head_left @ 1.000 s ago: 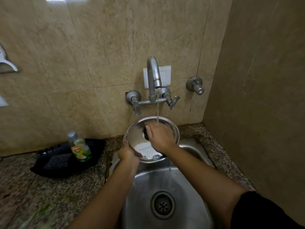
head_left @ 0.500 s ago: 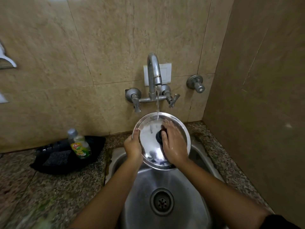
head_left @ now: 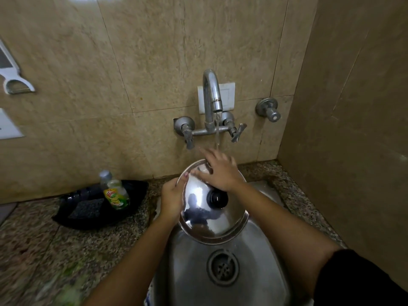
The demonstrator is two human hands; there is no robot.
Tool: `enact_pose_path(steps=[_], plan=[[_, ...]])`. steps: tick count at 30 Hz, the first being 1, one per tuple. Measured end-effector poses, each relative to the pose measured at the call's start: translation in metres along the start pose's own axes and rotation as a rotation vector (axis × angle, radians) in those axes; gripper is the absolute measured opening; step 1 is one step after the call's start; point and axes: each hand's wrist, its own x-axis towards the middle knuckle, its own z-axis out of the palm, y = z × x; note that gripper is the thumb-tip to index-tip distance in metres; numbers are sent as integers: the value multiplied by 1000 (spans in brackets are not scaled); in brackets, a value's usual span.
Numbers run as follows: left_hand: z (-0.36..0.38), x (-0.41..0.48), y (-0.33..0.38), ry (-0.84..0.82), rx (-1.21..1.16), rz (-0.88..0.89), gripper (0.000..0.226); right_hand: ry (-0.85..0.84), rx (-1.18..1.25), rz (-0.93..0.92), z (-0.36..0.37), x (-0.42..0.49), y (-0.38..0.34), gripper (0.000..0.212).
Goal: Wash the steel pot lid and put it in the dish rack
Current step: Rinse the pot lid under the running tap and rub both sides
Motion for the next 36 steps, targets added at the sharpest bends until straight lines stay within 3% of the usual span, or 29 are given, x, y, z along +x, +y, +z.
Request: enact_pose_path(steps=[3,8,10,12,15,18,21,23,26,32,34,36], plan=[[-9,-2,-9,73,-53,-30,30,88,264,195,-8,-6,17,63],[-16,-1,-23,344,-371,-193,27,228,909,436,4,-34,45,44],[-11,-1,-25,305,-449,-223,25,296,1138,515,13,-43,46,30],[-5,-1,-23,142,-428,-227,19,384,1256,572,11,-46,46,17],[-2,7,-14,-37,-294,-232,14,394,1141,430,-5,-42,55,14],[6,21,0,-167,-16,-173,25,173,853,185,-22,-33,53,9],[21,28,7,-222,212,-84,31,34,647,156,-24,-22,42,14],[23,30,2,-111,165,-84,32,110,661,229,-22,-18,43,24],[12,29,-16,89,-18,-196,32,237,783,342,-16,-31,58,17],[-12,22,-49,255,-331,-526,30,185,632,326,1,-82,79,24],[-13,17,-55,235,-376,-558,43,170,557,233,3,-88,74,43],[-9,13,-53,149,-418,-597,55,132,333,76,2,-88,69,69]])
